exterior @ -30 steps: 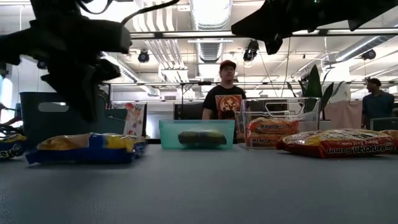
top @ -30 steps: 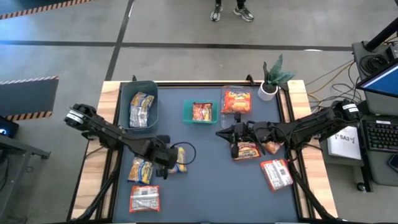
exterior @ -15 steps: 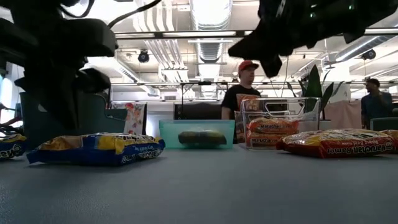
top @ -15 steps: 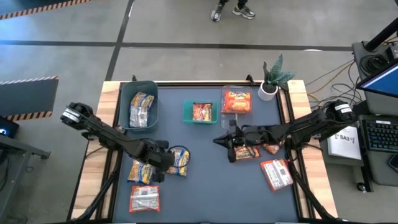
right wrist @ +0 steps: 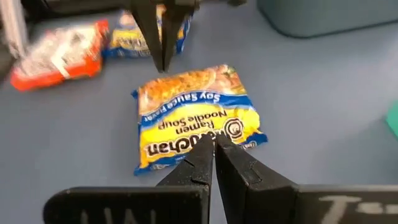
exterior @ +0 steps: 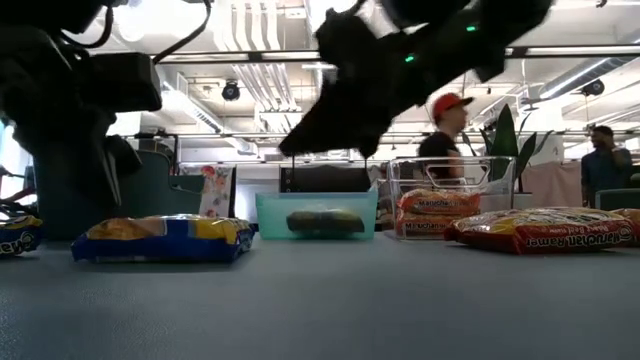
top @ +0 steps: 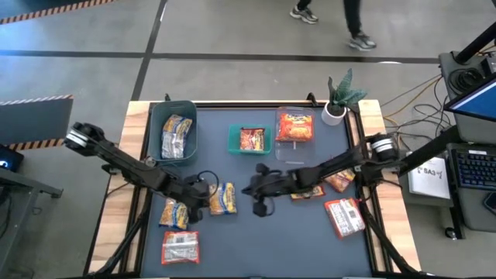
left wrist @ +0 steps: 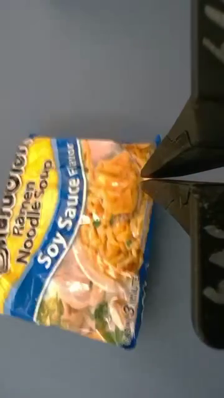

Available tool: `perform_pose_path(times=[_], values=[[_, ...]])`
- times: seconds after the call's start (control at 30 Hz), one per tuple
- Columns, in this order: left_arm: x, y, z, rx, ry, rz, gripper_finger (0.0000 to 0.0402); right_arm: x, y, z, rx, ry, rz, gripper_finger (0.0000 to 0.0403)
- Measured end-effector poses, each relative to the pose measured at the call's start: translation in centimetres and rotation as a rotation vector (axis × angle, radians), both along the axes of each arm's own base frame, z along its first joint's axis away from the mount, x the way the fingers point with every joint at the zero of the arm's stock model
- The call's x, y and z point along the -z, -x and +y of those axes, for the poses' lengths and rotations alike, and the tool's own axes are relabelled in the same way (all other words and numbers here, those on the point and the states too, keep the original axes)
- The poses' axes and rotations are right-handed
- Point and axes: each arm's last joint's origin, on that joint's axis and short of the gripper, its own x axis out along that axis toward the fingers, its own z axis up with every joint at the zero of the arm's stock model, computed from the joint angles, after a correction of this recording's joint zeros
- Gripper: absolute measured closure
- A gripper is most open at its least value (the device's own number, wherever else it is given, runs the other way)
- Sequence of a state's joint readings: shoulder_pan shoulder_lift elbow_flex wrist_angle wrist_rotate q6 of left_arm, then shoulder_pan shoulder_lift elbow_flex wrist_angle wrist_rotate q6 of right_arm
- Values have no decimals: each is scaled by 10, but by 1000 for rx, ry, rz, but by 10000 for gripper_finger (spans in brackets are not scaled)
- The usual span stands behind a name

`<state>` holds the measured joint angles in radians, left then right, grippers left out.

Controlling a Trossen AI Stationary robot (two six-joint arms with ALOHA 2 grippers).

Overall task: Sort Maruchan noodles
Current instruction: Put the top blue noodle pack into the dark blue bin

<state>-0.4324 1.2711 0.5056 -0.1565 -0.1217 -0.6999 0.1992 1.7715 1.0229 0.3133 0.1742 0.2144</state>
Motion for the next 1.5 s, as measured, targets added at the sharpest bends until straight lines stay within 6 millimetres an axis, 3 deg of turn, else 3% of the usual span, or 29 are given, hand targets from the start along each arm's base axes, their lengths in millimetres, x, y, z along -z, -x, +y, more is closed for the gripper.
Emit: perform_pose_path(times=[0.2,0.47,0.67,1.1,1.23,1.37,1.5], values=[[1,9,2,-70,53,24,402,16,-44,6,-28,67,47,394],[9,16,4,-214,119,99,400,39,-64,5,-19,93,188,394],[12,13,2,-301,172,106,351,46,-61,4,-8,97,231,394],[3,17,4,-363,248,106,160,58,-61,5,-7,100,252,394],[4,18,4,-369,238,110,139,51,-58,3,2,122,261,394],[5,18,5,-376,221,107,136,29,-56,3,23,144,221,394],[4,16,5,-395,209,74,136,20,-59,7,-23,127,148,394]])
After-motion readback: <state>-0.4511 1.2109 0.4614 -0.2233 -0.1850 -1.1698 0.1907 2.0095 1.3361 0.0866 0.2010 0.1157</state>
